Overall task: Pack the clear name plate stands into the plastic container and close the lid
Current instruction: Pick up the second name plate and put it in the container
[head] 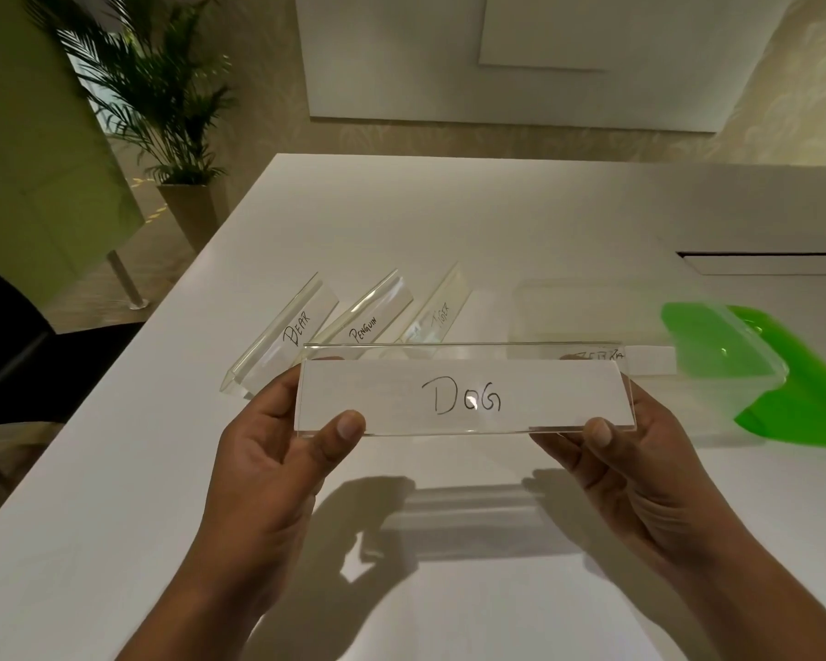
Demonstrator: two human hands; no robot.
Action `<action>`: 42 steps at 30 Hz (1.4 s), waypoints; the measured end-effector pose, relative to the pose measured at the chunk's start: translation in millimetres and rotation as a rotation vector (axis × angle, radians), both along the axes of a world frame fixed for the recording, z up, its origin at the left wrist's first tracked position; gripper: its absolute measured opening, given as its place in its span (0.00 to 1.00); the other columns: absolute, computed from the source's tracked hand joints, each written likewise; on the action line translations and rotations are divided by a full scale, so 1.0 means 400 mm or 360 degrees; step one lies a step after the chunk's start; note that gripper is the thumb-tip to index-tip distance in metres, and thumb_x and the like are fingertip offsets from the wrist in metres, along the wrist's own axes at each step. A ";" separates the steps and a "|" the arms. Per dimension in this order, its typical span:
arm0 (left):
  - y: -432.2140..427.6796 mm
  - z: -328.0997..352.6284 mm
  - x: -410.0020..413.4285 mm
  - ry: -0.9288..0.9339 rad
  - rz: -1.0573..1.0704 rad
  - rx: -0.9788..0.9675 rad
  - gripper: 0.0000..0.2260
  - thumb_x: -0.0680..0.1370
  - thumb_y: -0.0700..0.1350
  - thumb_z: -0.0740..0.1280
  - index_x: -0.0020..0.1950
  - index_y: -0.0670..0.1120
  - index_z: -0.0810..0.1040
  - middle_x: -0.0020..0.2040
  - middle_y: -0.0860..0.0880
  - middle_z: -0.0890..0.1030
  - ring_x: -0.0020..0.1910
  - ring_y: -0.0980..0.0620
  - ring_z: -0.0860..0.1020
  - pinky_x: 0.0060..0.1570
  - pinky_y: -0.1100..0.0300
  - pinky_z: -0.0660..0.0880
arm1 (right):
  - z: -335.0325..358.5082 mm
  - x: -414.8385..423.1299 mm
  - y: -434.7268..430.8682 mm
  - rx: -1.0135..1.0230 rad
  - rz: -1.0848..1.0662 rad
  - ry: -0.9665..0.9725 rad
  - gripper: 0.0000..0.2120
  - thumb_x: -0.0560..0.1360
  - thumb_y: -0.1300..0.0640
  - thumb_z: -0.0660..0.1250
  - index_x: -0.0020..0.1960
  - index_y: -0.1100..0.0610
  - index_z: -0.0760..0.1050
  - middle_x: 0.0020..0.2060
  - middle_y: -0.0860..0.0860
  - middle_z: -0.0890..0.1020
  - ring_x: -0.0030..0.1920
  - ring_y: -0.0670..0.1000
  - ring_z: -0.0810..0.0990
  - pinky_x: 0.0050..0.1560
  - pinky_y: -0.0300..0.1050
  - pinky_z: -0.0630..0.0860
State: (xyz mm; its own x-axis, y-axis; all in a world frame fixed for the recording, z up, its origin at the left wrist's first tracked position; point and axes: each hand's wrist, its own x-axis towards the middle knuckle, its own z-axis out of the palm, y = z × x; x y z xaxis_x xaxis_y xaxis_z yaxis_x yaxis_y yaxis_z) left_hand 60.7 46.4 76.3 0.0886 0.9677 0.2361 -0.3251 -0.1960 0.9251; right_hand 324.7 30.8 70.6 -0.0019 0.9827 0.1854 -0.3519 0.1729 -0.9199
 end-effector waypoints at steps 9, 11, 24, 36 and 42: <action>0.015 0.035 -0.030 0.0373 -0.0096 0.0091 0.29 0.62 0.58 0.81 0.58 0.47 0.81 0.55 0.43 0.85 0.53 0.44 0.84 0.43 0.58 0.82 | 0.119 0.055 -0.013 0.0271 -0.0076 -0.1304 0.29 0.64 0.36 0.75 0.62 0.45 0.77 0.62 0.42 0.80 0.64 0.46 0.77 0.65 0.48 0.73; 0.008 0.041 -0.014 0.0482 -0.0145 0.0137 0.29 0.61 0.58 0.81 0.58 0.47 0.81 0.54 0.44 0.85 0.54 0.46 0.84 0.43 0.59 0.82 | 0.135 0.047 -0.022 0.0429 -0.0078 -0.1660 0.26 0.65 0.39 0.75 0.61 0.43 0.77 0.60 0.37 0.80 0.62 0.41 0.77 0.63 0.44 0.73; -0.022 0.023 0.071 0.0559 -0.0199 0.0239 0.25 0.59 0.54 0.80 0.55 0.52 0.83 0.51 0.46 0.86 0.50 0.48 0.85 0.41 0.64 0.81 | 0.154 0.012 -0.048 0.0543 0.0200 -0.2163 0.32 0.63 0.36 0.76 0.64 0.42 0.72 0.55 0.36 0.78 0.55 0.38 0.77 0.52 0.43 0.76; 0.051 -0.055 0.016 0.1073 -0.0129 0.0166 0.37 0.61 0.75 0.70 0.68 0.69 0.70 0.67 0.66 0.75 0.67 0.62 0.73 0.57 0.58 0.74 | 0.260 0.090 0.016 0.0634 -0.0070 -0.2351 0.26 0.61 0.44 0.80 0.55 0.47 0.78 0.49 0.39 0.81 0.49 0.38 0.79 0.49 0.32 0.72; 0.086 -0.177 -0.012 0.2026 0.0206 0.0298 0.39 0.71 0.70 0.61 0.78 0.53 0.61 0.79 0.56 0.59 0.75 0.62 0.53 0.72 0.58 0.55 | 0.298 0.177 0.106 0.0426 -0.0212 -0.2433 0.25 0.54 0.41 0.81 0.46 0.45 0.75 0.43 0.39 0.81 0.46 0.40 0.80 0.43 0.45 0.79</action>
State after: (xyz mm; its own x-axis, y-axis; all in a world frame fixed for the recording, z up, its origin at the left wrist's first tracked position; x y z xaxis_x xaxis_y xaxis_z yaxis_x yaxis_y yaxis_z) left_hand 55.9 80.7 5.5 0.2586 0.9476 0.1875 0.7901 -0.3192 0.5233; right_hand 395.6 73.0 189.7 -0.2642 0.9310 0.2518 0.8873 0.3370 -0.3149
